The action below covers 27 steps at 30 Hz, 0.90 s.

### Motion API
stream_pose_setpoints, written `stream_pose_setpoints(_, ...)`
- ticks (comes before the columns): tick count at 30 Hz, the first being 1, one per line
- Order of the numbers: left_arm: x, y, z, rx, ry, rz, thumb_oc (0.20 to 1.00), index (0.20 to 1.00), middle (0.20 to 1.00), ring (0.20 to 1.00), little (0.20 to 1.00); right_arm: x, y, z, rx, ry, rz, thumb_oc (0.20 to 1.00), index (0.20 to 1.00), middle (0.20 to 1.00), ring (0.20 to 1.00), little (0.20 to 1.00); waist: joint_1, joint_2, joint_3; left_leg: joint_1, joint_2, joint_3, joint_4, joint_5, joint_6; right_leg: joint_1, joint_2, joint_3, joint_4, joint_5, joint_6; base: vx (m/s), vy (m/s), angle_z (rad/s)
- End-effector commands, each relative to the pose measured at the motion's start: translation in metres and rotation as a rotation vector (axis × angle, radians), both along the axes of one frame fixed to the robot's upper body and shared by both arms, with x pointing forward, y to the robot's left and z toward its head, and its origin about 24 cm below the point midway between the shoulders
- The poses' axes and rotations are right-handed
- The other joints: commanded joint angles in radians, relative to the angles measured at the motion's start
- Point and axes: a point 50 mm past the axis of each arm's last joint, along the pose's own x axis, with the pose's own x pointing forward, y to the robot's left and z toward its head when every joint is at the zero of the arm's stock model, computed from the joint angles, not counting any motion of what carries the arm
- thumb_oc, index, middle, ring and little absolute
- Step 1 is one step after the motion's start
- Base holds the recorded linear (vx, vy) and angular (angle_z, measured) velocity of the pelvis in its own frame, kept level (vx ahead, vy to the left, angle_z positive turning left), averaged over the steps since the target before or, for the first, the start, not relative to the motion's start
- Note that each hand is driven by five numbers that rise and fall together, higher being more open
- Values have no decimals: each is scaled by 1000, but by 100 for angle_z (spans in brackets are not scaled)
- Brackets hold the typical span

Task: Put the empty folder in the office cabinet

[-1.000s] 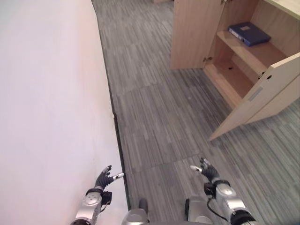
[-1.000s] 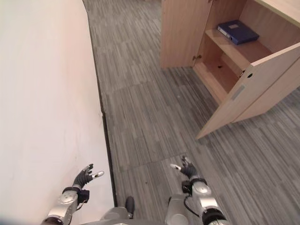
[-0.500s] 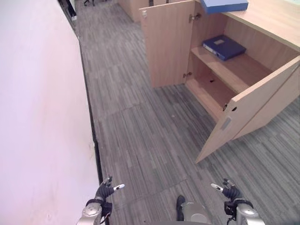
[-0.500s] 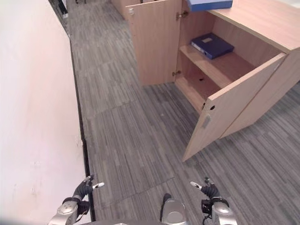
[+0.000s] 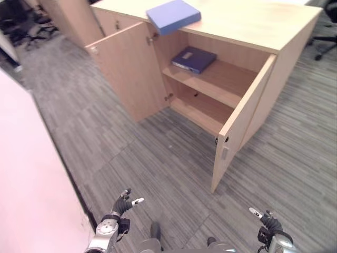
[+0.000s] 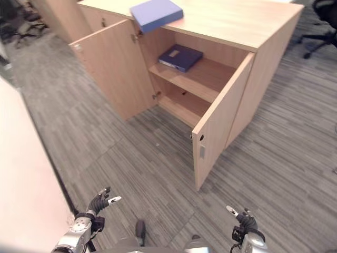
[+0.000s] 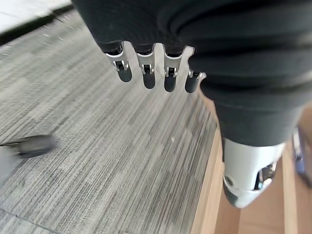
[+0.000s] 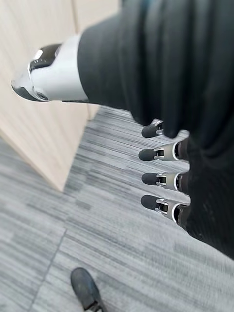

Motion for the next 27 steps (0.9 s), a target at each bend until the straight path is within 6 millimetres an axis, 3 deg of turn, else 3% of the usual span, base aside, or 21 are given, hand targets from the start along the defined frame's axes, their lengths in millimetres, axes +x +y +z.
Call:
stream_pose_setpoints(1, 1, -3, 3, -5, -44, 14, 1000, 1000, 1000, 1000, 1000, -8, -13, 3, -31, -2, -43, 1000, 1000, 1000, 1000, 1000, 49, 15, 16, -53, 60, -77, 25, 91, -6, -29, -25, 57, 57, -71, 111, 401, 122, -57)
stream_pose_setpoints(5, -3, 2, 0, 19, -19, 14, 1000, 1000, 1000, 1000, 1000, -8, -8, 0, -10, 7, -42, 1000, 1000, 1000, 1000, 1000, 47, 9, 9, -109, 103, -159, 26, 112, -28, 9, -33, 222, 98, -131, 121, 340, 227, -99)
stream_pose_setpoints(6, -3, 3, 0, 20, -19, 14, 1000, 1000, 1000, 1000, 1000, -8, -8, 0, -10, 7, -42, 1000, 1000, 1000, 1000, 1000, 53, 7, 10, -104, 105, -152, 26, 110, -28, 7, -34, 228, 102, -133, 120, 408, 487, -161)
stream_pose_setpoints(7, -2, 3, 1, 26, -23, 4, 1000, 1000, 1000, 1000, 1000, -10, -3, -3, 9, 19, -22, 1000, 1000, 1000, 1000, 1000, 53, 12, -11, -83, 124, -183, 33, 112, -35, 11, -59, 296, 129, -150, 138, 345, 521, -120)
stream_pose_setpoints(10, 0, 1, 1, 26, -24, -13, 1000, 1000, 1000, 1000, 1000, -11, -2, -4, 14, 19, -21, 1000, 1000, 1000, 1000, 1000, 50, 17, -30, -58, 143, -141, 31, 109, -41, 7, -94, 313, 134, -158, 166, 214, 393, -99)
stream_pose_setpoints(12, 8, 0, 5, 44, -42, -43, 1000, 1000, 1000, 1000, 1000, -15, 0, -6, 38, 11, -53, 1000, 1000, 1000, 1000, 1000, 29, 5, -44, -34, 143, -51, 29, 101, -49, -4, -146, 301, 122, -121, 201, 202, 537, -65)
stream_pose_setpoints(13, 18, 3, 12, 63, -75, -53, 1000, 1000, 1000, 1000, 1000, -13, 6, -8, 65, 3, -64, 1000, 1000, 1000, 1000, 1000, 19, -17, -60, 17, 114, 15, 22, 62, -42, -51, -200, 285, 139, -43, 245, 185, 569, -66)
stream_pose_setpoints(14, 23, 5, 16, 71, -97, -58, 1000, 1000, 1000, 1000, 1000, -11, 12, -10, 76, 4, -55, 1000, 1000, 1000, 1000, 1000, 20, -26, -66, 33, 108, 62, 16, 55, -40, -89, -213, 274, 147, 47, 261, 164, 391, -78)
stream_pose_setpoints(15, 23, 5, 16, 71, -96, -59, 1000, 1000, 1000, 1000, 1000, -11, 12, -10, 76, 5, -56, 1000, 1000, 1000, 1000, 1000, 22, -27, -70, 37, 107, 66, 12, 48, -40, -88, -215, 272, 146, 42, 258, 74, 218, -91)
stream_pose_setpoints(16, 26, 6, 19, 80, -110, -66, 1000, 1000, 1000, 1000, 1000, -10, 16, -11, 84, 4, -47, 1000, 1000, 1000, 1000, 1000, 25, -30, -70, 56, 102, 101, 5, 32, -31, -127, -227, 215, 165, 83, 258, 36, 248, -84)
stream_pose_setpoints(17, 30, 9, 24, 86, -130, -69, 1000, 1000, 1000, 1000, 1000, -9, 19, -11, 90, -1, -40, 1000, 1000, 1000, 1000, 1000, 31, -27, -64, 72, 102, 140, 1, 28, -20, -164, -247, 106, 187, 110, 246, 6, 408, -59)
stream_pose_setpoints(18, 30, 11, 27, 87, -142, -68, 1000, 1000, 1000, 1000, 1000, -10, 22, -12, 91, 1, -35, 1000, 1000, 1000, 1000, 1000, 40, -27, -64, 84, 95, 178, 1, 16, -10, -182, -271, -27, 201, 127, 239, -7, 430, -65)
stream_pose_setpoints(19, 28, 16, 28, 91, -143, -58, 1000, 1000, 1000, 1000, 1000, -8, 24, -12, 84, 8, -9, 1000, 1000, 1000, 1000, 1000, 62, -28, -60, 109, 88, 232, 7, -11, -3, -196, -310, -207, 230, 142, 235, -37, 410, -87)
stream_pose_setpoints(20, 26, 16, 27, 88, -132, -63, 1000, 1000, 1000, 1000, 1000, -7, 28, -13, 83, 15, 19, 1000, 1000, 1000, 1000, 1000, 74, -25, -56, 115, 77, 259, 11, -16, 7, -200, -326, -330, 251, 135, 224, -125, 421, -130)
stream_pose_setpoints(21, 24, 16, 26, 80, -123, -59, 1000, 1000, 1000, 1000, 1000, -4, 32, -14, 83, 17, 41, 1000, 1000, 1000, 1000, 1000, 75, -21, -47, 114, 64, 291, 17, -17, 24, -209, -305, -406, 281, 106, 207, -161, 451, -132)
stream_pose_setpoints(22, 21, 16, 24, 74, -110, -51, 1000, 1000, 1000, 1000, 1000, -3, 36, -15, 92, 20, 62, 1000, 1000, 1000, 1000, 1000, 66, -17, -40, 120, 50, 303, 18, -21, 40, -244, -246, -406, 338, 68, 202, -192, 599, -140)
stream_pose_setpoints(23, 17, 18, 22, 63, -102, -25, 1000, 1000, 1000, 1000, 1000, 0, 39, -15, 92, 22, 103, 1000, 1000, 1000, 1000, 1000, 66, -14, -19, 136, 18, 338, 30, -26, 68, -275, -107, -401, 376, -9, 202, -113, 430, -85)
stream_pose_setpoints(24, 17, 18, 22, 62, -103, -24, 1000, 1000, 1000, 1000, 1000, 1, 39, -15, 92, 21, 103, 1000, 1000, 1000, 1000, 1000, 68, -13, -20, 133, 20, 339, 30, -24, 68, -277, -105, -400, 373, -5, 200, -135, 372, -41)
stream_pose_setpoints(25, 15, 20, 20, 58, -91, -11, 1000, 1000, 1000, 1000, 1000, 3, 41, -15, 90, 24, 120, 1000, 1000, 1000, 1000, 1000, 80, -16, -9, 133, -4, 352, 41, -32, 79, -263, -63, -444, 362, -29, 180, -121, 187, -39)
stream_pose_setpoints(26, 9, 21, 17, 47, -70, 9, 1000, 1000, 1000, 1000, 1000, 5, 44, -15, 86, 32, 142, 1000, 1000, 1000, 1000, 1000, 107, -21, -7, 133, -28, 385, 62, -49, 85, -231, -67, -542, 320, -64, 126, -107, 183, -59)
stream_pose_setpoints(27, 8, 21, 16, 47, -68, 9, 1000, 1000, 1000, 1000, 1000, 5, 44, -15, 86, 34, 143, 1000, 1000, 1000, 1000, 1000, 106, -23, -2, 141, -28, 384, 62, -52, 84, -224, -68, -542, 322, -71, 125, -61, 66, -100)
